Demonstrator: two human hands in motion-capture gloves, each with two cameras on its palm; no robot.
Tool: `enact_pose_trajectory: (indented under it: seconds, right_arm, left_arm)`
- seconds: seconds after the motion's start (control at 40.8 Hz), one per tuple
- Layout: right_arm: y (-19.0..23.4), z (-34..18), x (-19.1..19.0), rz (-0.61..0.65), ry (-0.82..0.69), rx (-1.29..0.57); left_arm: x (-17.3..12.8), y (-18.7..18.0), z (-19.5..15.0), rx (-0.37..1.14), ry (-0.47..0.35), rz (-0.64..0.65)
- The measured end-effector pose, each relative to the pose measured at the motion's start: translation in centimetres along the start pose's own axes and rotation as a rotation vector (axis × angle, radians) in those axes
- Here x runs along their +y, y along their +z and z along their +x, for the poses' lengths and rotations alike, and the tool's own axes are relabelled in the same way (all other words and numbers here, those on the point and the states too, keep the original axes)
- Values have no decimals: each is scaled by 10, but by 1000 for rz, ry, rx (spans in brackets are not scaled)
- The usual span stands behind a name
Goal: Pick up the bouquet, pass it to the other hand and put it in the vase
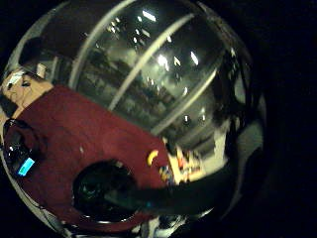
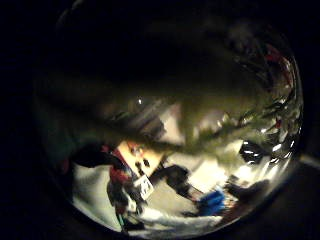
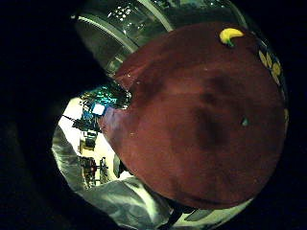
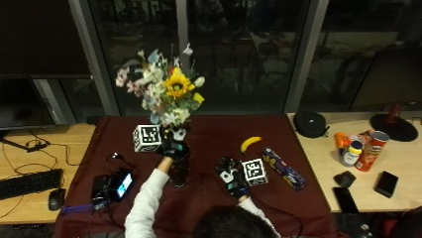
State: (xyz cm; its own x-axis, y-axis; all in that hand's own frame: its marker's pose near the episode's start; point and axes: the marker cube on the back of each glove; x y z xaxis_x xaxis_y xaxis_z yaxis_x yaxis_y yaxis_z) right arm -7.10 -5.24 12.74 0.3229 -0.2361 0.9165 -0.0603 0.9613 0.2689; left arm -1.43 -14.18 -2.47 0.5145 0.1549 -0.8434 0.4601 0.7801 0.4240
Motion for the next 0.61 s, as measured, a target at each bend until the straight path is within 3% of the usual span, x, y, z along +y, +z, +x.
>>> enact_pose_trajectory:
  seconds: [0.049,0.098,0.245,0.393,0.491,0.613]
  right_arm:
    - [-2,7,5,-1,26,15]
    - [-4,16,9,-7,55,24]
    - [-5,56,13,-40,123,49]
    - [-7,65,17,-23,168,38]
    - [-9,32,30,-10,291,23]
    - [-8,35,32,4,314,29]
  left_arm:
    - [22,3,-36,5,-36,-209]
    - [46,0,-69,4,-64,-324]
    - [95,-30,-123,-12,-141,-399]
    - [100,-64,-127,-28,-175,-384]
    - [97,-85,-114,-28,-213,-398]
    - [93,-97,-108,-68,-206,-356]
